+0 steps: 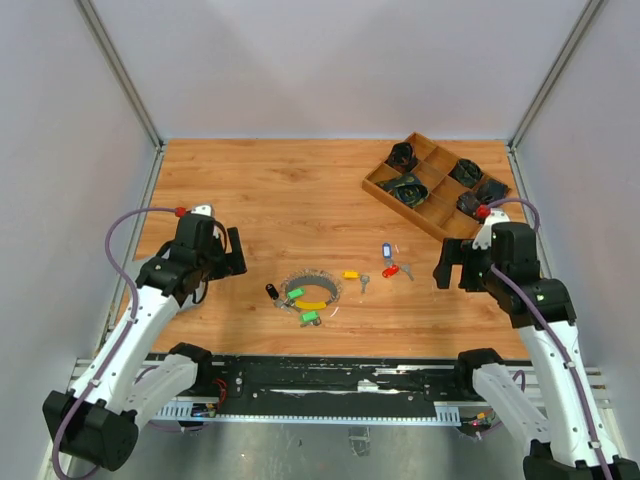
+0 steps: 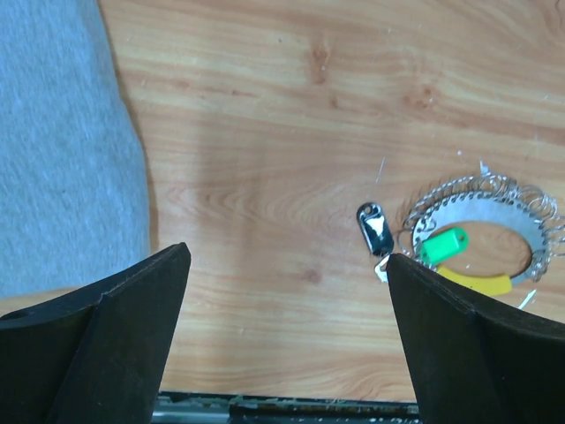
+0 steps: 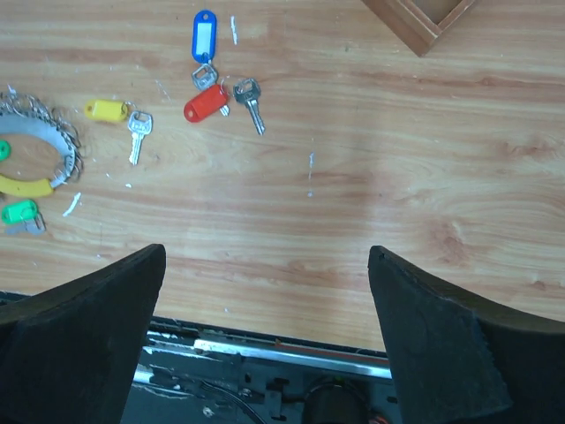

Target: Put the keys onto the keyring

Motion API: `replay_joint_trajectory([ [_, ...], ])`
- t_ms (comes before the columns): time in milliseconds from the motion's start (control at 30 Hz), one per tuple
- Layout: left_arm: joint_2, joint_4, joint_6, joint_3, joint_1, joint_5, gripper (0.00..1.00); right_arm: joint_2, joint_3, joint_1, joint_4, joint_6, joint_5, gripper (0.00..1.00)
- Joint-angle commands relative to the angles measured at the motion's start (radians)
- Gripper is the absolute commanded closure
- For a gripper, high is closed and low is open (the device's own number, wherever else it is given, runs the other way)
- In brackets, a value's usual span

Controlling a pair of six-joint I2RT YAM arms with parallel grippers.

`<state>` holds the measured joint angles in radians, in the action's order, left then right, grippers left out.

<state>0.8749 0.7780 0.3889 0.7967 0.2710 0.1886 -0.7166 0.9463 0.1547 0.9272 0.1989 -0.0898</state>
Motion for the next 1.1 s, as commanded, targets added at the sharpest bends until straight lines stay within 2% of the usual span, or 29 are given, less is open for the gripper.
replay_joint_trajectory([
  [0, 0.017, -0.126, 0.015, 0.031, -0.017, 0.016, 0.01, -0.029, -0.024, -0.033, -0.111, 0.090, -0.017, 0.02],
  [333, -0.005, -0.201, 0.026, 0.028, -0.025, 0.036, 0.01, -0.102, -0.026, -0.050, -0.158, 0.150, -0.014, 0.02],
  [500, -0.021, -0.212, 0.035, 0.038, -0.027, 0.022, 0.00, -0.139, -0.017, -0.052, -0.161, 0.110, -0.112, 0.02],
  [800, 0.012, -0.222, 0.028, 0.063, -0.029, 0.014, 0.00, -0.239, 0.009, -0.047, -0.118, 0.067, -0.109, 0.01],
  [867, 0.010, -0.223, 0.018, 0.064, -0.029, 0.014, 0.01, -0.262, 0.013, -0.010, -0.112, 0.055, -0.066, 0.01],
  [1067, -0.015, -0.207, -0.031, 0.080, -0.027, 0.058, 0.02, -0.360, 0.032, 0.230, -0.136, 0.087, 0.041, 0.01],
])
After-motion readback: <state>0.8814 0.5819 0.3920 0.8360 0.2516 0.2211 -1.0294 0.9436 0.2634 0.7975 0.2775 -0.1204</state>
